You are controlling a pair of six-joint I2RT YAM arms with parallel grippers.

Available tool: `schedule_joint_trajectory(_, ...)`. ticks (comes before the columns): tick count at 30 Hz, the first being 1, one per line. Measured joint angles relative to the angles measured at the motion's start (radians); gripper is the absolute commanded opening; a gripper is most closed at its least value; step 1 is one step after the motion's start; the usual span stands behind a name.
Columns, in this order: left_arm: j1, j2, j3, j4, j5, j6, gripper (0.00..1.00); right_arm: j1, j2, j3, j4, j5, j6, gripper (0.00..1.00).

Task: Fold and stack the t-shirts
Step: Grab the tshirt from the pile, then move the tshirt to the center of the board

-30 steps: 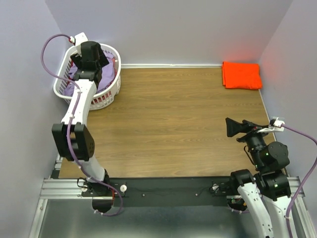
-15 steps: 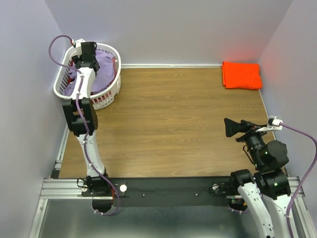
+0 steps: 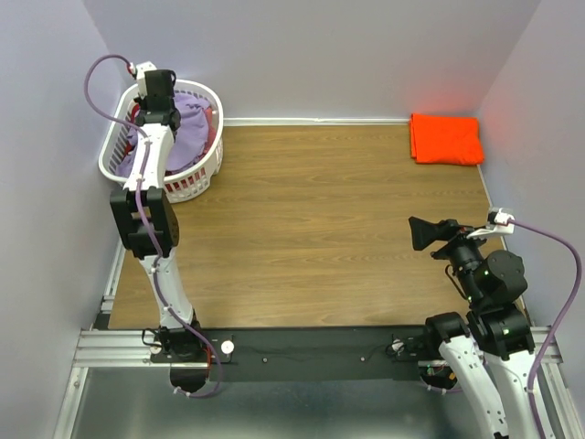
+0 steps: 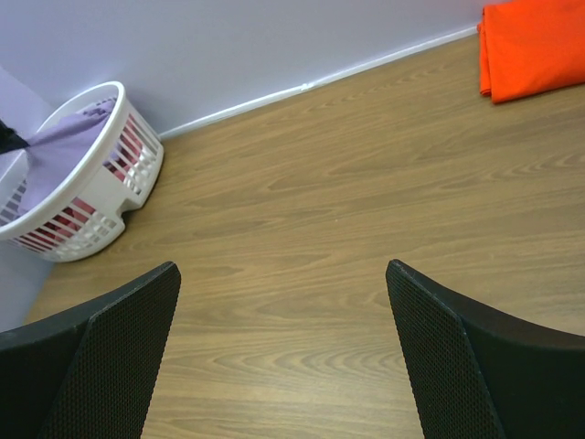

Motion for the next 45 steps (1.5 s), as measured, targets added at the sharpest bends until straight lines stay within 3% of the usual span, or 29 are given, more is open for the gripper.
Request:
schedule_joint_trajectory(5, -0.052, -0.22, -0.06, 0.009, -0.047, 0.031, 0.0, 0.003, 0.003, 0.0, 0.0, -0.004, 0.0, 1.0)
schedule_joint_trajectory(9, -0.186, -0.45, -0.096, 0.08, -0.104, 0.089, 0.0, 0.003, 0.014, 0.0, 0.0, -0.014, 0.0, 1.0)
schedule_joint_trajectory(15, -0.311, -0.606, -0.058, 0.136, -0.117, 0.14, 0.0, 0.003, 0.021, 0.0, 0.0, -0.039, -0.001, 1.0)
schedule_joint_trajectory(27, -0.689, -0.675, 0.021, 0.163, 0.034, 0.224, 0.0, 0.003, 0.091, 0.095, -0.002, -0.066, -0.004, 1.0)
schedule_joint_trajectory(33, -0.906, -0.549, 0.231, 0.174, 0.113, 0.277, 0.0, 0.003, 0.112, 0.151, -0.003, -0.062, -0.013, 1.0)
schedule_joint_trajectory(36, -0.963, -0.504, 0.282, 0.176, 0.115, 0.299, 0.0, 0.003, 0.122, 0.183, -0.004, -0.062, -0.02, 1.0)
schedule_joint_trajectory(41, -0.985, -0.554, 0.132, 0.182, 0.071, 0.311, 0.0, 0.003, 0.123, 0.222, -0.009, -0.062, -0.04, 1.0)
schedule_joint_trajectory(45, -0.984, -0.65, -0.139, 0.212, 0.042, 0.279, 0.0, 0.003, 0.125, 0.228, -0.031, -0.062, -0.054, 1.0)
